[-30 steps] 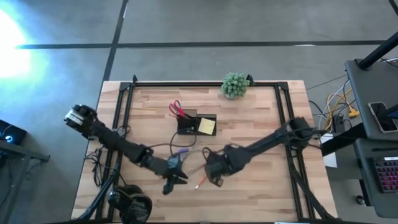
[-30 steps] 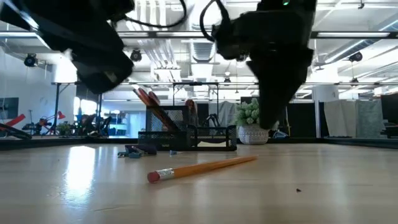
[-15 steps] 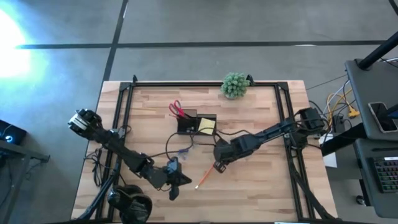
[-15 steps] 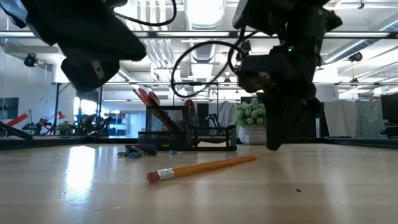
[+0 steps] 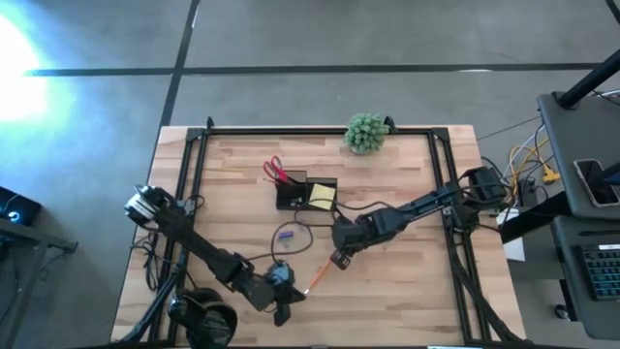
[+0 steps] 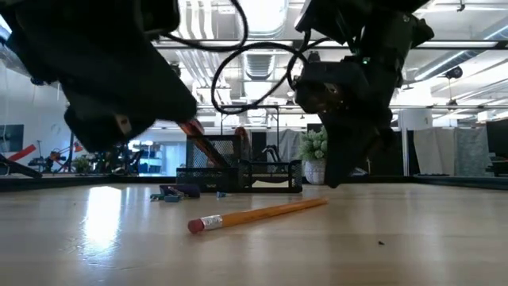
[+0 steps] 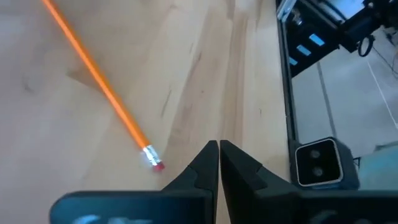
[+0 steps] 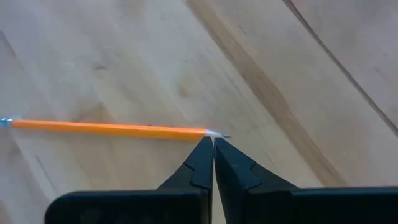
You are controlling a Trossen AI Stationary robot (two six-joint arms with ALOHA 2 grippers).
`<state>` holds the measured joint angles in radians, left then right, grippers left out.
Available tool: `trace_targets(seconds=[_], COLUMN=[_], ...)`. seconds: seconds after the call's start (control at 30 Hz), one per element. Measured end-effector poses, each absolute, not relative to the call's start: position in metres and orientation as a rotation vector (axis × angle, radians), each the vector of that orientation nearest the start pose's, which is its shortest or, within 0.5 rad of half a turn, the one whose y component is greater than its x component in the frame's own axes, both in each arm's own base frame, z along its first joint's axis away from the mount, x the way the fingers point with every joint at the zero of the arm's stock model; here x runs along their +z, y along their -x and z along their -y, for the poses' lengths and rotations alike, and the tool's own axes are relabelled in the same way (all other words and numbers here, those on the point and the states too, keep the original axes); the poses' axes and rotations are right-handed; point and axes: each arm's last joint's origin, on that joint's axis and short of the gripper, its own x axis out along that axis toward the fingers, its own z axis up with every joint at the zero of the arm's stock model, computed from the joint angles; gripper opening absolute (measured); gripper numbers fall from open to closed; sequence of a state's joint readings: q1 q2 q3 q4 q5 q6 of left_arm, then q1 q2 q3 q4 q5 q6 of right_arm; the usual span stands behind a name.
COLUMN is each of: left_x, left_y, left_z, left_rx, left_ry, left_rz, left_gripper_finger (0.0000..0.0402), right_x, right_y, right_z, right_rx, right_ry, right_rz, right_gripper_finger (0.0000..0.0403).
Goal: Pick and place office supplies into organizer
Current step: Put the orange pencil into the desk organizer
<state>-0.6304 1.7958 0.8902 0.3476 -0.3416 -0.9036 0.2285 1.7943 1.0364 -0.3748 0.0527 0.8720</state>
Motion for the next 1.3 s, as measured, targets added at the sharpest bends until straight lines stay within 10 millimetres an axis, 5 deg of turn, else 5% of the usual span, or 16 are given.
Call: trace_targets(seconds=[0.33,1.3], left_x=[0.137,0.134], left_y=[-0.321,-0.321], left_z=[0.222,0.22], left_rx=[-0.041,-0.012], left_ry=[0.619,0.606], left_rz=[-0.598,-0.596], left_gripper_finger=[0.0,0.0], right_x=[0.141,0.13], right_y=[-0.327,-0.337], right_z=[-0.074,-0.071], right_rx=[-0.317,-0.264], right_ry=[-0.586,-0.578], right_rz=[-1.125,-1.087], right_gripper_finger=[0.0008,0.0008])
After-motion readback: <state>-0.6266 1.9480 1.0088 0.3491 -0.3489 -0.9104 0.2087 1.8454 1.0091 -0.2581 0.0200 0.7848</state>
